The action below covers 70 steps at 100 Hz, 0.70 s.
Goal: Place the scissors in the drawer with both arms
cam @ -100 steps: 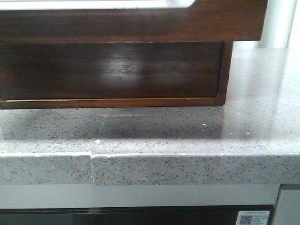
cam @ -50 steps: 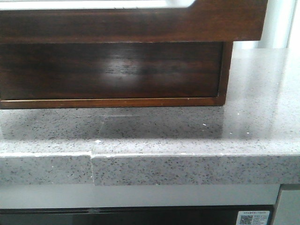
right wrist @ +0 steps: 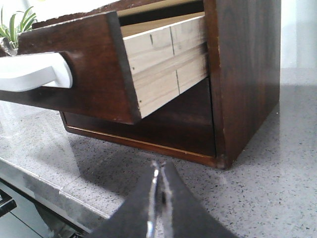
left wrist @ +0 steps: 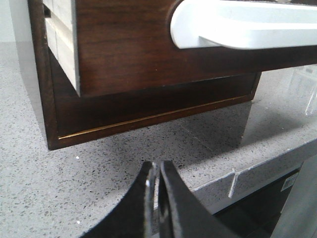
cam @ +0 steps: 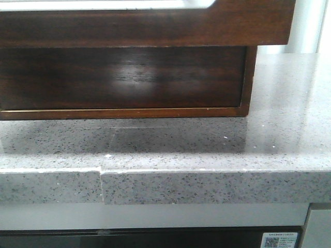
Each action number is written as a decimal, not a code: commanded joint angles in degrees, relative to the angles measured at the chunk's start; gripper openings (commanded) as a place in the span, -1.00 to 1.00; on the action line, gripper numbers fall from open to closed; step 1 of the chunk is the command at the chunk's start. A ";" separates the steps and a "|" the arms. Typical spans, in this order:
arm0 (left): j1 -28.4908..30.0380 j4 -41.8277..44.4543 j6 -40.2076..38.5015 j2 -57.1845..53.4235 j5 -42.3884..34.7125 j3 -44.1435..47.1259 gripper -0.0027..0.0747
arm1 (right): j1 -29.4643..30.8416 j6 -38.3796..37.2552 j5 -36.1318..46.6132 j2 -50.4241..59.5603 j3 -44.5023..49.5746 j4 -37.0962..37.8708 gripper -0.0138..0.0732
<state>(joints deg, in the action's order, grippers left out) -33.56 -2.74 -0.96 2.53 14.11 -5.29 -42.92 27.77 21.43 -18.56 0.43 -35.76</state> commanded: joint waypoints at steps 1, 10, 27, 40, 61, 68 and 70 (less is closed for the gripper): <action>-0.30 -0.53 -0.40 0.81 -4.60 -1.64 -0.99 | 0.28 -0.01 4.09 -0.29 -1.42 0.58 -0.78; -0.30 -0.53 -0.40 0.81 -4.60 -1.64 -0.99 | 0.28 -0.01 4.09 -0.29 -1.42 0.58 -0.78; -0.30 -0.53 -0.40 0.81 -4.60 -1.61 -0.99 | 0.28 -0.01 4.09 -0.29 -1.42 0.58 -0.78; 0.23 3.70 -0.40 0.81 -5.39 0.89 -0.99 | 0.28 -0.01 4.09 -0.29 -1.42 0.58 -0.78; 5.82 0.42 -0.40 0.68 -15.21 6.47 -0.99 | 0.28 -0.01 3.99 -0.29 -1.42 0.58 -0.78; 10.00 -2.30 -0.40 -0.75 -14.51 6.57 -0.99 | 0.28 -0.01 3.85 -0.29 -1.42 0.58 -0.78; 11.38 -2.63 -0.40 -1.41 -14.11 6.57 -0.99 | 0.28 -0.01 3.87 -0.29 -1.42 0.58 -0.78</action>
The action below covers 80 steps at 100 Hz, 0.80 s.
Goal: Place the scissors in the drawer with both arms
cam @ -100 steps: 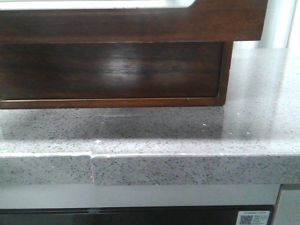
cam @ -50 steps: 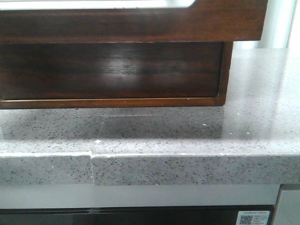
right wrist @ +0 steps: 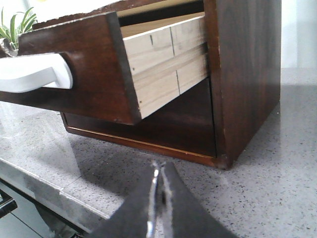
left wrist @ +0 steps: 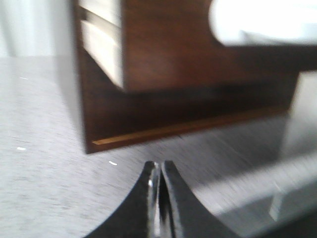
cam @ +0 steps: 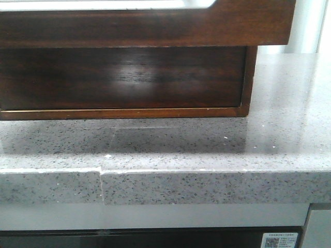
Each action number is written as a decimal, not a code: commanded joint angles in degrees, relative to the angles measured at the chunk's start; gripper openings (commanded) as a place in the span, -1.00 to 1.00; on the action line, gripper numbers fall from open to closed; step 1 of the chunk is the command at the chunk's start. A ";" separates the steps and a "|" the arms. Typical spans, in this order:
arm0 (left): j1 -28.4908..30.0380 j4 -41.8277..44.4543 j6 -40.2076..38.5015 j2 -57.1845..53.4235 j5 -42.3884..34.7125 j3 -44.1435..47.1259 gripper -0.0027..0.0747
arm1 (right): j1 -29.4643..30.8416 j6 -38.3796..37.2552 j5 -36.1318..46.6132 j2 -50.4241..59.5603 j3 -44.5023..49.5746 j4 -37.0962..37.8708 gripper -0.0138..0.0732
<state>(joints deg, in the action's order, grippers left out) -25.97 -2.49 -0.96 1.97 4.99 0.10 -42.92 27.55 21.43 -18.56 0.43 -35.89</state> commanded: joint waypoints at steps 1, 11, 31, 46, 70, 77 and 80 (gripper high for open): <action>4.69 -2.87 -0.40 -1.09 -4.51 1.18 -0.99 | 0.28 0.21 3.87 -0.29 -1.42 0.71 -0.78; 10.88 -2.96 -0.40 -3.95 -1.27 1.18 -0.99 | 0.28 0.21 3.87 -0.29 -1.42 0.71 -0.78; 20.54 -3.27 -0.40 -3.99 10.35 1.18 -0.99 | 0.28 0.21 3.73 -0.29 -1.42 0.71 -0.78; 23.85 -2.59 0.07 -3.99 10.54 1.18 -0.99 | 0.28 0.21 3.61 -0.29 -1.42 0.71 -0.78; 24.90 -2.36 3.07 -3.99 10.15 1.18 -0.99 | 0.28 0.21 3.61 -0.29 -1.42 0.71 -0.78; 24.90 -2.36 3.07 -3.99 10.15 1.18 -0.99 | 0.28 0.21 3.61 -0.29 -1.42 0.71 -0.78; 24.90 -2.36 3.07 -3.99 10.15 1.18 -0.99 | 0.28 0.21 3.61 -0.29 -1.42 0.71 -0.78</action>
<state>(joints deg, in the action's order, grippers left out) -1.15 -4.87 1.67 -0.23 18.61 0.10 -42.92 27.42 21.43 -18.56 0.43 -36.01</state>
